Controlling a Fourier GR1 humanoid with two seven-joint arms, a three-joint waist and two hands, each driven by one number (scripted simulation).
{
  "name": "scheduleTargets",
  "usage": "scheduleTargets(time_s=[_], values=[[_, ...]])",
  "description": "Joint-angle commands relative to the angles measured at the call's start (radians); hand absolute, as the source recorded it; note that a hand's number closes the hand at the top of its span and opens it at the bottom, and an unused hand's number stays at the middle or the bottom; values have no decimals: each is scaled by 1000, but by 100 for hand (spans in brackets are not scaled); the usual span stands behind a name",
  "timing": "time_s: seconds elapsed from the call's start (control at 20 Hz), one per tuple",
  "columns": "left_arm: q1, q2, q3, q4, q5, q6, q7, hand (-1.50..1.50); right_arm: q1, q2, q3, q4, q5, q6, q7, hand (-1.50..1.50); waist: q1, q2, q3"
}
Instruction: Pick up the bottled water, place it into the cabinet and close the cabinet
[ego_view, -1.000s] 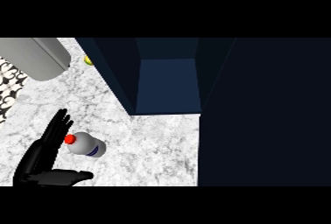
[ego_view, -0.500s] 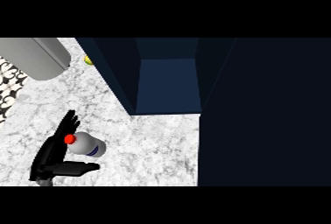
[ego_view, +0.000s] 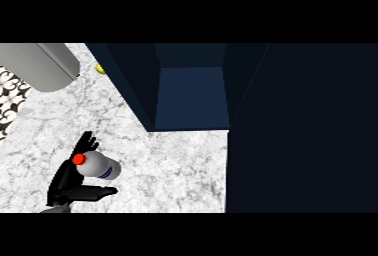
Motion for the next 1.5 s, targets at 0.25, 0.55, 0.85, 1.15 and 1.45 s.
scheduleTargets(time_s=[0.25,0.55,0.85,1.15,1.45], values=[[-90,-22,8,249,-2,-95,-193,-150,104,-44,-75,-199,-201,2,53,-150,-4,0,0],[-129,-63,35,245,103,-205,-132,150,74,-64,-84,-202,-213,-47,70,-150,15,-1,1],[-147,-18,60,323,97,-240,-228,150,126,-62,-81,-254,-220,-46,61,-150,7,0,0],[-184,-4,156,376,164,-191,-316,150,168,-45,-98,-192,-186,16,-40,-150,1,-2,1],[-201,-16,132,323,129,-127,-388,150,156,-95,-144,-162,-231,32,-36,-150,9,-3,2]])
